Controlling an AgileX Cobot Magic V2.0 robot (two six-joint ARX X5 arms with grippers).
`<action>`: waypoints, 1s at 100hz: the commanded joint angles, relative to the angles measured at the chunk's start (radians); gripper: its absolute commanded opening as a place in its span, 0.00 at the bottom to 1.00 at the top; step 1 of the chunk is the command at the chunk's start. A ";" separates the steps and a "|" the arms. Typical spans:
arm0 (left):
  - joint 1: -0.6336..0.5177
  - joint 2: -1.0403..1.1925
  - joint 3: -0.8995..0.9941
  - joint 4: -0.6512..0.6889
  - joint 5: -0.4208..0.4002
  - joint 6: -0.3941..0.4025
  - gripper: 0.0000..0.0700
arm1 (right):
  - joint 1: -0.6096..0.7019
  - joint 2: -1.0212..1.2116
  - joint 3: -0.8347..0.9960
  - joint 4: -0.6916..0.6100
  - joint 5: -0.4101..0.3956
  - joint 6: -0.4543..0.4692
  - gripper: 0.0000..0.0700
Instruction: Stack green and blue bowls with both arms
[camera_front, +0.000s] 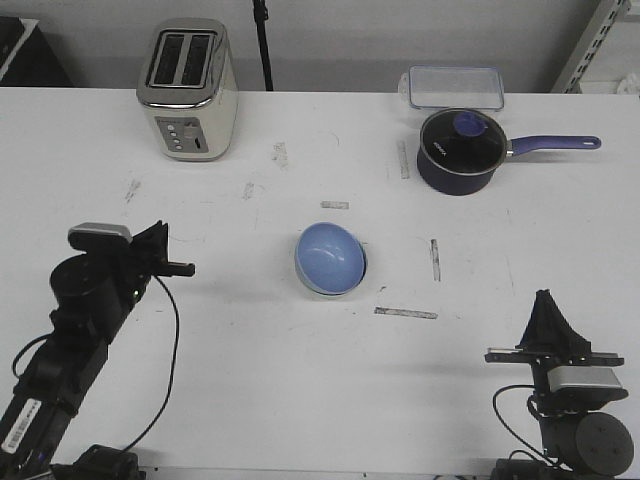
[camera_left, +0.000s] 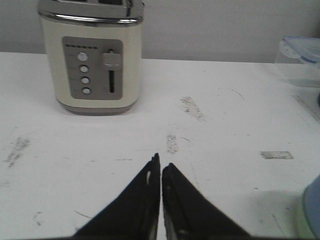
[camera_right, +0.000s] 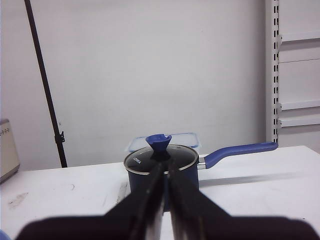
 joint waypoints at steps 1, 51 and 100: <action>0.023 -0.045 -0.039 0.046 0.000 0.069 0.00 | 0.001 0.000 0.003 0.013 0.000 0.009 0.01; 0.094 -0.414 -0.340 0.197 0.000 0.069 0.00 | 0.001 0.000 0.003 0.013 0.000 0.009 0.01; 0.094 -0.615 -0.339 0.136 0.000 0.069 0.00 | 0.001 0.000 0.003 0.013 0.000 0.009 0.01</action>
